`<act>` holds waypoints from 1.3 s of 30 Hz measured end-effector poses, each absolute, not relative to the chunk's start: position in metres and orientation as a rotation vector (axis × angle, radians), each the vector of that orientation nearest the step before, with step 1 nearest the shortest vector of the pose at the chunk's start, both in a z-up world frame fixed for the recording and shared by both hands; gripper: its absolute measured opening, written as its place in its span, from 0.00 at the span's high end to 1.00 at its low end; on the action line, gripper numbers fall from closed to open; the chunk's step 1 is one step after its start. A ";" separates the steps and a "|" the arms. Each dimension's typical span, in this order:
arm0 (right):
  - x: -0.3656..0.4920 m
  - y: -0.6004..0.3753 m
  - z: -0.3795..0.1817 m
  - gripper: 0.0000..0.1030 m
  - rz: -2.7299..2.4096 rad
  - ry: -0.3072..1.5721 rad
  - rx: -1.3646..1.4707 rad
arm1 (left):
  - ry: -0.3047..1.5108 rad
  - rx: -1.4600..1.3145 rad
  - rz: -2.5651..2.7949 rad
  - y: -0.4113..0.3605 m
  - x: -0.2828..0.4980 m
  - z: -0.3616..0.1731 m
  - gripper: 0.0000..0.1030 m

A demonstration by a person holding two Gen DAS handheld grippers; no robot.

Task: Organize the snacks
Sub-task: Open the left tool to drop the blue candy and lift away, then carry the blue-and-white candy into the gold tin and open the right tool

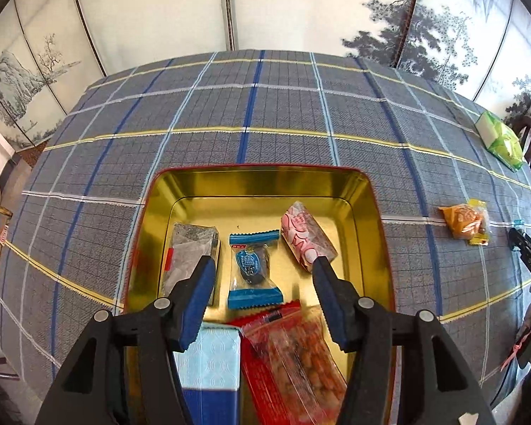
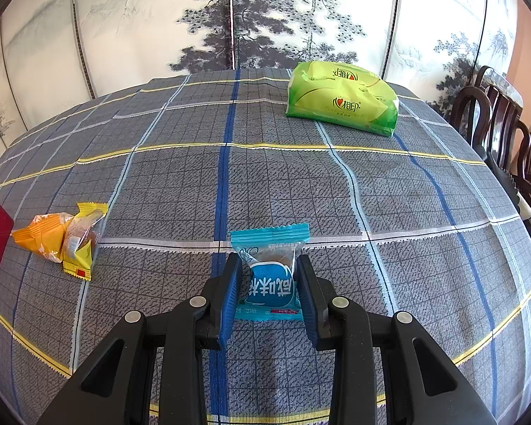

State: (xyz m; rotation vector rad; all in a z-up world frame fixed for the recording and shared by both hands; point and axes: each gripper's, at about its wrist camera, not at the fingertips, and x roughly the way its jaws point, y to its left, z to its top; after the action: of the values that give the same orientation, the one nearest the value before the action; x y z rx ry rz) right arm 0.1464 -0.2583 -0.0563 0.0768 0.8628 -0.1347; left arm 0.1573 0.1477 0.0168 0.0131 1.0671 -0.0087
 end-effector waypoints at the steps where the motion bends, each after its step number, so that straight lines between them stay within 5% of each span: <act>1: 0.146 -0.258 -0.056 0.68 -0.135 0.863 0.076 | 1.056 0.011 -0.011 0.148 0.153 0.021 0.45; 23: 0.149 -0.256 -0.055 0.70 -0.159 0.879 0.056 | 0.991 0.028 0.116 0.167 0.078 0.034 0.28; 39: 0.139 -0.219 -0.022 0.74 -0.077 0.854 0.041 | 0.992 -0.085 0.181 0.206 0.063 0.035 0.25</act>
State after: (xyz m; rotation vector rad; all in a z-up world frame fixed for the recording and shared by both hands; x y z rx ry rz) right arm 0.1391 -0.2187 -0.0218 0.0406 0.8539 -0.0772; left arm 0.0629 0.2058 0.0351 -0.0846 0.9925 0.1805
